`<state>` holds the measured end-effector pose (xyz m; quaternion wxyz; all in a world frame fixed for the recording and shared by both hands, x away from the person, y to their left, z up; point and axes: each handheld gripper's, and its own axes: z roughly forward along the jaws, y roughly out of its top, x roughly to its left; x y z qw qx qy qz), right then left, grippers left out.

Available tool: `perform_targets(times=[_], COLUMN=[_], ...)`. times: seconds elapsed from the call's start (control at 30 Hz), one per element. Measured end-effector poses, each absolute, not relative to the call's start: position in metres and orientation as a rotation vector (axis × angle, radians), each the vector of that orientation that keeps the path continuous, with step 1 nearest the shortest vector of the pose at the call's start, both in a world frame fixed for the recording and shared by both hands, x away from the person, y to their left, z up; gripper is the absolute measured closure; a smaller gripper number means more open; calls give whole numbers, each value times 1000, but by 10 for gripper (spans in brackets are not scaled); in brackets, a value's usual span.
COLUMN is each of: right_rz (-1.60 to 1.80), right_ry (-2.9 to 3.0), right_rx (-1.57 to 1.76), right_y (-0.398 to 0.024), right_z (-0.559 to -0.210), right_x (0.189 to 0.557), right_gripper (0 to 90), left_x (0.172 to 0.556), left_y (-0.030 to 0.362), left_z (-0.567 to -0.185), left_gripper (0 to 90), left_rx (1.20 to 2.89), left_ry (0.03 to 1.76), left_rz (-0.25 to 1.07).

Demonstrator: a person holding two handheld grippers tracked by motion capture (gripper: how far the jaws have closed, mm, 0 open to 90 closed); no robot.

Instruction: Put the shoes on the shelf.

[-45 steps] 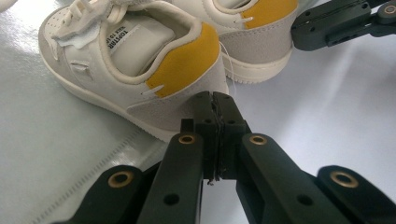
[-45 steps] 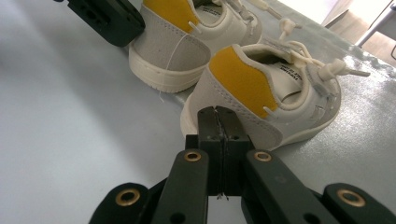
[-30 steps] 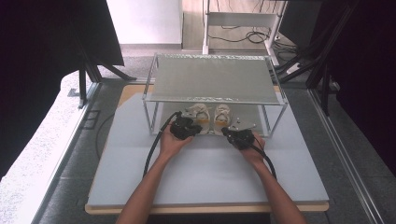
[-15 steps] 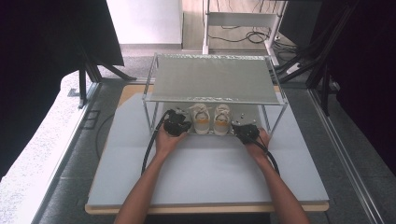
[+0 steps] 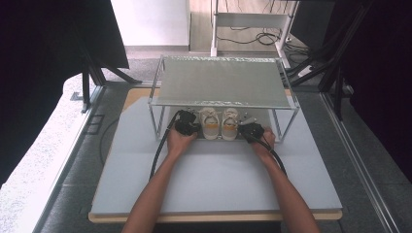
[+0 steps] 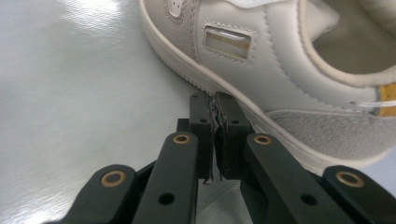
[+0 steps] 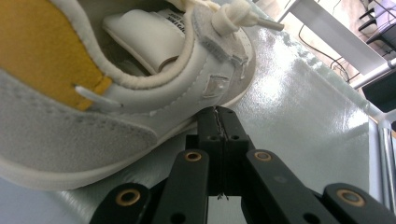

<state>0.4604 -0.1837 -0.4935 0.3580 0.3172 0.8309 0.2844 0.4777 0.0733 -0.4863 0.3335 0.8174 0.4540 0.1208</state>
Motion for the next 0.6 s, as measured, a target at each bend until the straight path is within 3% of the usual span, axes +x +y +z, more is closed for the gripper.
perform_targets(times=[0.6], right_rz=[728], right_ry=[2155], right_rx=[787], right_y=[-174], right_z=[-496], right_x=[474], right_gripper=[886], left_x=[491], left_y=[68], left_z=[-489], left_gripper=[859], left_rx=[2131], left_ry=[1221], left_rz=[363])
